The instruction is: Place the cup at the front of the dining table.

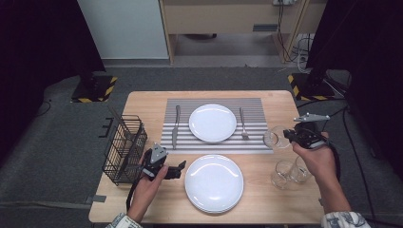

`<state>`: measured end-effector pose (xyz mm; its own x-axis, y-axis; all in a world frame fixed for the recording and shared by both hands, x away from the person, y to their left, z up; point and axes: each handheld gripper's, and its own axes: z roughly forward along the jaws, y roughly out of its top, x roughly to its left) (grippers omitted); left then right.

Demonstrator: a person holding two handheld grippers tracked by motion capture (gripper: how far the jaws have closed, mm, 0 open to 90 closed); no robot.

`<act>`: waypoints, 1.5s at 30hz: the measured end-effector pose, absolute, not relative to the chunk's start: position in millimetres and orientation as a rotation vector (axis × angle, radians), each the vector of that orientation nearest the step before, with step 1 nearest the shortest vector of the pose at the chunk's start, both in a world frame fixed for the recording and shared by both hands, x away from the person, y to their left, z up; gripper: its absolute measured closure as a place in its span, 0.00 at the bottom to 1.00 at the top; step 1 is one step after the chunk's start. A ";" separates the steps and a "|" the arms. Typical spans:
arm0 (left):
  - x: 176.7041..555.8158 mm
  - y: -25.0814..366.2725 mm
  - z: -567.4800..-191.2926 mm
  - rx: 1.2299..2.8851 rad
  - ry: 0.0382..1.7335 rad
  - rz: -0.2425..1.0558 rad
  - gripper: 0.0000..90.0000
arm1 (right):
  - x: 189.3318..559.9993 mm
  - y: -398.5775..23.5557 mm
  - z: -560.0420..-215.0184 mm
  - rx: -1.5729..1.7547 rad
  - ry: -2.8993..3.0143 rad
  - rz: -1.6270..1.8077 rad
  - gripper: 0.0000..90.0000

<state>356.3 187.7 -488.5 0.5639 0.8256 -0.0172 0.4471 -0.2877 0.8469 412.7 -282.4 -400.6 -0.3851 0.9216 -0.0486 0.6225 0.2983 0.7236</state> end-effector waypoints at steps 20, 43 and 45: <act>355.5 189.8 -487.2 1.917 1.033 0.549 0.04 | 415.9 -242.8 -375.4 1.300 2.113 0.952 0.94; 351.5 188.8 -488.3 1.919 1.033 0.549 0.04 | 426.8 -200.9 -366.2 1.237 2.136 1.013 0.94; 350.8 188.9 -488.9 1.923 1.036 0.547 0.04 | 427.6 -200.3 -366.7 1.236 2.136 1.014 0.94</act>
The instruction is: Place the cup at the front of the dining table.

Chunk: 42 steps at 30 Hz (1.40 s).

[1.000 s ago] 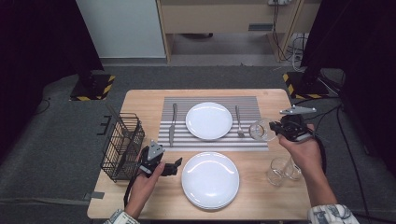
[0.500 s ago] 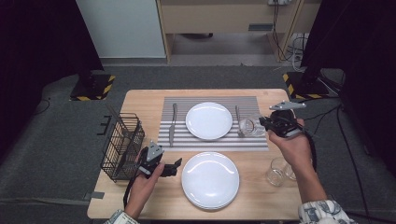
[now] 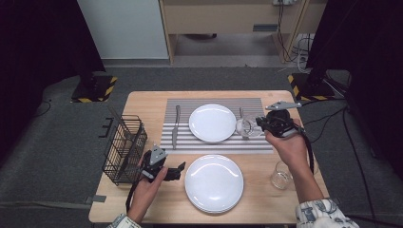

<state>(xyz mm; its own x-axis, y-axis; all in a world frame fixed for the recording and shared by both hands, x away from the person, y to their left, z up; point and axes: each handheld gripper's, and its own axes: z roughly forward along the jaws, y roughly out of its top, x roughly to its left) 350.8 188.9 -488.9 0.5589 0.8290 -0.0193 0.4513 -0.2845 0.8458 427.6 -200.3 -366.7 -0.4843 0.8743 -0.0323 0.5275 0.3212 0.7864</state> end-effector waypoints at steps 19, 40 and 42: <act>340.8 188.6 -493.8 1.922 1.045 0.547 0.04 | 435.0 -181.7 -359.0 1.205 2.148 1.067 0.94; 341.0 196.5 -493.0 1.896 1.061 0.555 0.04 | 443.6 -147.5 -354.9 1.163 2.177 1.085 0.94; 341.2 196.4 -492.9 1.895 1.063 0.555 0.04 | 444.3 -143.6 -354.6 1.161 2.176 1.084 0.94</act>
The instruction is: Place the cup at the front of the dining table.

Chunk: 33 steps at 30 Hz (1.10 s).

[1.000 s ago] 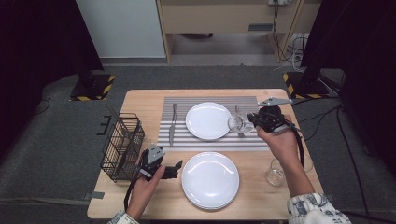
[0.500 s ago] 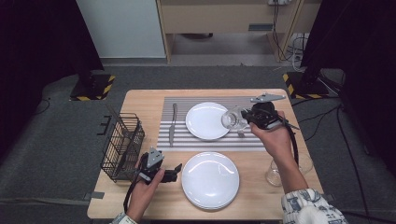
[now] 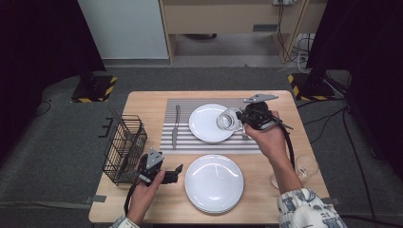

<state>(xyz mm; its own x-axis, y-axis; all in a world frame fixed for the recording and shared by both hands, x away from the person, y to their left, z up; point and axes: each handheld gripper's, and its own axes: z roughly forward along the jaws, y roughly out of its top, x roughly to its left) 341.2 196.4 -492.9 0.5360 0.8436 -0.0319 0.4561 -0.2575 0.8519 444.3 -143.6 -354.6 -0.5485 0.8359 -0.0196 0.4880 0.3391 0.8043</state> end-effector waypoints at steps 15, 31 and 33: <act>341.6 197.4 -492.0 1.889 1.065 0.556 0.04 | 447.9 -117.2 -352.2 1.128 2.198 1.101 0.94; 342.1 198.9 -491.0 1.880 1.068 0.556 0.04 | 451.4 -99.6 -354.0 1.115 2.218 1.096 0.94; 342.0 198.5 -491.2 1.881 1.067 0.555 0.04 | 452.0 -97.8 -355.0 1.116 2.222 1.095 0.94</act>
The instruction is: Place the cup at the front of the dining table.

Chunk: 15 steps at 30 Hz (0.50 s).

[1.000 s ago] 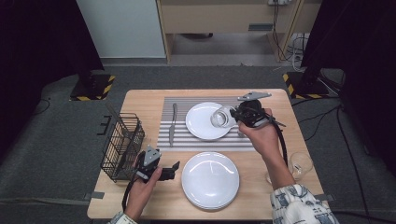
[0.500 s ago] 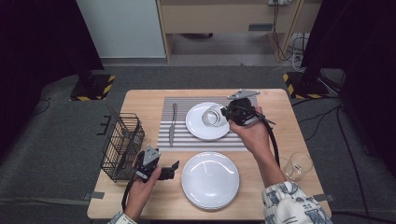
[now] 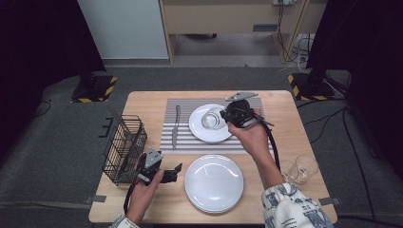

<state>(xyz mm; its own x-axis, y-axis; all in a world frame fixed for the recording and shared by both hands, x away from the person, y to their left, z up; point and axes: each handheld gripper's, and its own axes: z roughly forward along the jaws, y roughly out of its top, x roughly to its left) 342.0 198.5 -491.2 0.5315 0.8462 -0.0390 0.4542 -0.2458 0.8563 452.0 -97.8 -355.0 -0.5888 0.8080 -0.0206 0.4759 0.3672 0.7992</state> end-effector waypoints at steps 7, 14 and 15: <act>341.8 197.1 -491.5 1.883 1.062 0.551 0.04 | 456.3 -89.1 -360.4 1.112 2.231 1.098 0.94; 342.3 199.0 -489.9 1.874 1.065 0.553 0.04 | 457.9 -78.6 -365.1 1.104 2.246 1.098 0.94; 342.3 199.0 -489.9 1.874 1.065 0.553 0.04 | 458.1 -77.7 -365.5 1.097 2.251 1.097 0.94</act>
